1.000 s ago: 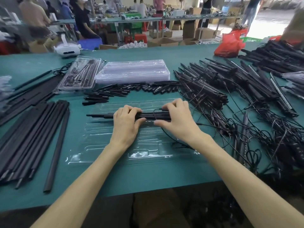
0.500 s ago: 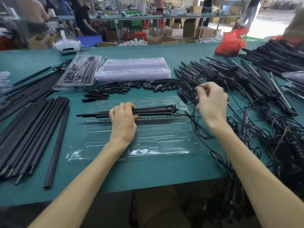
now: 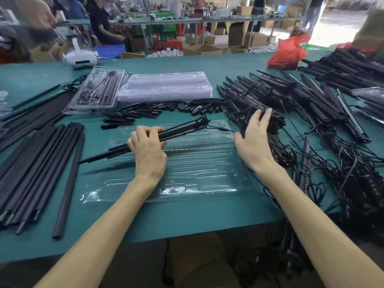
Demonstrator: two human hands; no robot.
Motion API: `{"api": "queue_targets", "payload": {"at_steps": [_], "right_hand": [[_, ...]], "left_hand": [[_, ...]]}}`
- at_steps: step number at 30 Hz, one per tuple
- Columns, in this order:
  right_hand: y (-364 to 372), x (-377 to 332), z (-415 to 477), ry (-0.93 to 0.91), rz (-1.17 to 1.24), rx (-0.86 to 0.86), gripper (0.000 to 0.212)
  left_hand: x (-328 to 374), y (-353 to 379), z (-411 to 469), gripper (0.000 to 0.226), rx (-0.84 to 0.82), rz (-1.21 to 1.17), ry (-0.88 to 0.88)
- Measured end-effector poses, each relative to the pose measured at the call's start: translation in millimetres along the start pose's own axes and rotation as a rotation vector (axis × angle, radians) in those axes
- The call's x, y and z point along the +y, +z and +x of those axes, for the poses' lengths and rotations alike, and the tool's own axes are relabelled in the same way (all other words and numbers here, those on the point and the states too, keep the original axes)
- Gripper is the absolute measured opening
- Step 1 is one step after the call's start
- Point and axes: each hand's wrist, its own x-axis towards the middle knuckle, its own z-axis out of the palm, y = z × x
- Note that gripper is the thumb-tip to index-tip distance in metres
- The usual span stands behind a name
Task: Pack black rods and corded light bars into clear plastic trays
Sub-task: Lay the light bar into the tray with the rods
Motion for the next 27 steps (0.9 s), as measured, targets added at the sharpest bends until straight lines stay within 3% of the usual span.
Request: {"api": "queue_targets", "payload": {"at_steps": [4,9,12,17,22,27], "right_hand": [[-3.2,-2.2,-1.4,-0.009,-0.053,0.081,0.066],[-16.8,2.1,6.0,0.104,0.121,0.250,0.066],[-26.6,7.9,10.5,0.198,0.187,0.264,0.059],[-39.4,20.7,9.7,0.163,-0.028,0.285,0.035],[-49.1,18.4,2.8,0.203,-0.373,0.274,0.048],[-52.0,8.6,-3.4,0.025,-0.523,0.278,0.049]], "left_hand": [[0.8,-6.0,0.2,0.035,0.140,-0.028,-0.024],[0.5,-10.1,0.8,0.027,0.263,-0.049,-0.108],[1.1,-10.4,0.5,0.024,0.297,-0.074,-0.116],[0.6,-10.8,0.4,0.034,0.292,-0.139,-0.073],[-0.3,-10.9,-1.6,0.048,0.285,-0.141,-0.014],[-0.2,-9.6,-0.1,0.045,0.285,-0.162,0.022]]}}
